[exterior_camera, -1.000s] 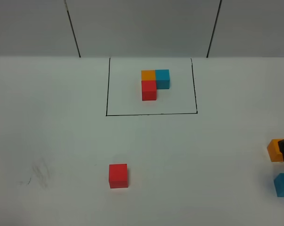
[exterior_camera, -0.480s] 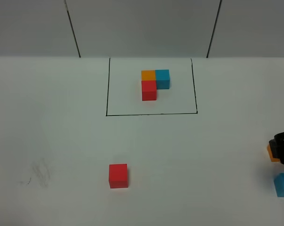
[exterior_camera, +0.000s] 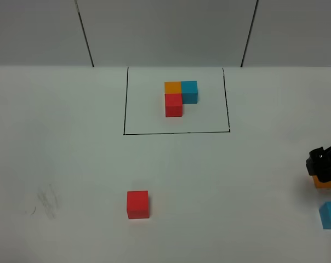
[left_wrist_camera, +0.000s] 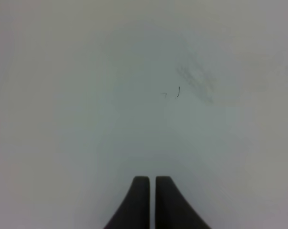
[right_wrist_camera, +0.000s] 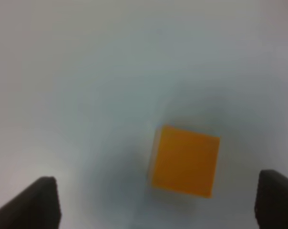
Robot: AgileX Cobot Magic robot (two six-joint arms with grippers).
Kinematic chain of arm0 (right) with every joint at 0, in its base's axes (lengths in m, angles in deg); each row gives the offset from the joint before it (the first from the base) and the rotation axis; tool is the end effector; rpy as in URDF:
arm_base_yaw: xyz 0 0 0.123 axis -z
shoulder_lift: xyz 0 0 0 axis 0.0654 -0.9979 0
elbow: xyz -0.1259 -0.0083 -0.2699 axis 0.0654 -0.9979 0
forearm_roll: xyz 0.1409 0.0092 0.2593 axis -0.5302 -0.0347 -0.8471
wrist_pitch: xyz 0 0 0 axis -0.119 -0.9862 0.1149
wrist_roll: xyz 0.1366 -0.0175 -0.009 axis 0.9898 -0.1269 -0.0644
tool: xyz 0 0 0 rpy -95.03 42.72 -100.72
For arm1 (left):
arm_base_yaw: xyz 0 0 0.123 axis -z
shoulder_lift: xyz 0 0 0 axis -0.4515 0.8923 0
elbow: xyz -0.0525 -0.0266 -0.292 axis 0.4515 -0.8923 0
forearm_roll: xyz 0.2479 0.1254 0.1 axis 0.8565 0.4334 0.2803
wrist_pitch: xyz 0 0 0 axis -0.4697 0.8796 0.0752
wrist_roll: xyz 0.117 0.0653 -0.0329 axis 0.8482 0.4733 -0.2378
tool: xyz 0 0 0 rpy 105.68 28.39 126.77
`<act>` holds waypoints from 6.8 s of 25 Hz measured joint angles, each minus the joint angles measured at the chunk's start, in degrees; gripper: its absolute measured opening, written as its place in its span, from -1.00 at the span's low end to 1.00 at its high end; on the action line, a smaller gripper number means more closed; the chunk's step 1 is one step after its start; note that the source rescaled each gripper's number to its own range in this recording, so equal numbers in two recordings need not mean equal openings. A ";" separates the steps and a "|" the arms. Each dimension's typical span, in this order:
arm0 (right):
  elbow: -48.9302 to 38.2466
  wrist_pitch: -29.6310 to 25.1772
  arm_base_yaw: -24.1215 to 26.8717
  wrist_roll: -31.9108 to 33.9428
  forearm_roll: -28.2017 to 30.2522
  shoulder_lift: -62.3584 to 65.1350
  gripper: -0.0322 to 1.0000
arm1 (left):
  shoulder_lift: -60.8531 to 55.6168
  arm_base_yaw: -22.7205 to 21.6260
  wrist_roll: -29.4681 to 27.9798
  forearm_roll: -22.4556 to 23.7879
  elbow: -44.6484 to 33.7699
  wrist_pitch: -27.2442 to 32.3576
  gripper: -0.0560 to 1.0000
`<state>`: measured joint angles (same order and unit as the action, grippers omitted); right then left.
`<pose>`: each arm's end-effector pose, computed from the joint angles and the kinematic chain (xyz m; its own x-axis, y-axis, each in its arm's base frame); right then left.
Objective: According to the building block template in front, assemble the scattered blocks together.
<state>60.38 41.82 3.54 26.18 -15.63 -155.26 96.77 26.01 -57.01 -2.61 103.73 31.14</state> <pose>0.3223 0.0038 0.1419 -0.8226 -0.2012 -0.5318 -0.1807 0.9793 -0.0911 0.0892 0.0052 0.2638 -0.6159 -0.0064 -0.7878 -0.0357 0.9992 0.0198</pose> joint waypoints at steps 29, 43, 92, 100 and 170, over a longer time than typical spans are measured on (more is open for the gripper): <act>0.88 8.36 1.66 3.95 0.53 -16.38 0.88 | 0.00 0.00 0.00 0.00 0.00 0.00 -0.89; 1.31 9.32 2.74 7.83 0.59 -17.35 0.83 | 0.00 0.00 0.07 0.00 0.00 0.00 -0.89; 6.32 0.58 0.46 8.56 0.09 -1.52 0.04 | 0.00 0.00 0.12 0.00 0.00 0.00 -0.89; 8.20 -5.22 -4.77 10.09 -0.41 8.84 0.04 | 0.00 0.00 0.12 0.00 0.00 0.00 -0.89; 19.14 7.68 -34.75 17.53 -8.54 -10.10 0.04 | 0.00 0.00 0.01 0.00 0.00 0.00 -0.89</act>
<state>79.52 49.50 -31.22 43.70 -24.17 -165.36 96.77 26.01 -57.00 -2.61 103.73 31.14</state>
